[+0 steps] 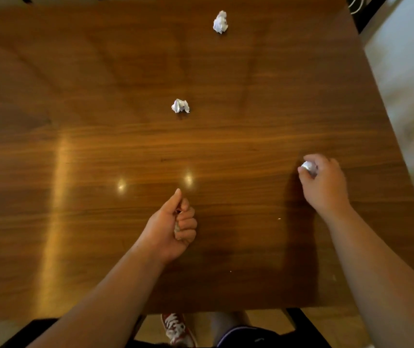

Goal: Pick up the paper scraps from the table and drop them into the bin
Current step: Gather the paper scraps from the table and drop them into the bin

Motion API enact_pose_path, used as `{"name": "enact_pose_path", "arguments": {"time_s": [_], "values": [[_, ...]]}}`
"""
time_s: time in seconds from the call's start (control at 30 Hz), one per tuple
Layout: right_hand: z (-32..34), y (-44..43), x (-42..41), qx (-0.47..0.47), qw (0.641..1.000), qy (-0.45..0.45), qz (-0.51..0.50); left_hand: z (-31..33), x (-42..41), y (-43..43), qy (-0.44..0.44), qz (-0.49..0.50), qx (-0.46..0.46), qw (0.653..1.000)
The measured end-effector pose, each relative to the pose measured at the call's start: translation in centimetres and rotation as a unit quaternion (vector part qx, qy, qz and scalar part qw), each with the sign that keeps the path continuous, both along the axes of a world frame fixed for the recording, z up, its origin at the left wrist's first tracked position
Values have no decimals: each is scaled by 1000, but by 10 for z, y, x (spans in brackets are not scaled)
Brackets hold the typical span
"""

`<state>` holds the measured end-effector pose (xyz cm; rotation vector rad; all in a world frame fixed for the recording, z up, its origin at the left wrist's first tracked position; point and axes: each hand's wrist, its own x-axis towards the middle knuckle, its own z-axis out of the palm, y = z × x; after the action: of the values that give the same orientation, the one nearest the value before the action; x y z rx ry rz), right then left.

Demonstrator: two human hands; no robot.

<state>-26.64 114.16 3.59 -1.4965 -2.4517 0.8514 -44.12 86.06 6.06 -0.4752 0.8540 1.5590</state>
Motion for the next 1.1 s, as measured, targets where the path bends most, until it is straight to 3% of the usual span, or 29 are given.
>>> {"name": "enact_pose_path", "arguments": {"time_s": [0.07,0.13,0.2,0.3,0.4,0.53,0.8,1.1], "values": [[12,-30,-5,-161,979,93,-89,5,-1,-17,4,4,16,1000],[26,-68,-9,-366,882,201,-216,10,-1,-37,-6,8,36,999],[37,-110,-5,-522,776,245,-257,15,1,-60,-15,16,49,999],[50,-174,10,-638,678,259,-259,25,6,-100,-13,26,50,998],[66,-231,20,-687,625,258,-267,34,15,-142,0,36,34,999],[86,-298,26,-702,614,250,-261,45,28,-201,-2,45,17,999],[118,-387,33,-702,660,202,-176,63,69,-315,41,98,-22,994],[119,-438,36,-678,733,41,-43,65,155,-407,32,280,-79,956]]}}
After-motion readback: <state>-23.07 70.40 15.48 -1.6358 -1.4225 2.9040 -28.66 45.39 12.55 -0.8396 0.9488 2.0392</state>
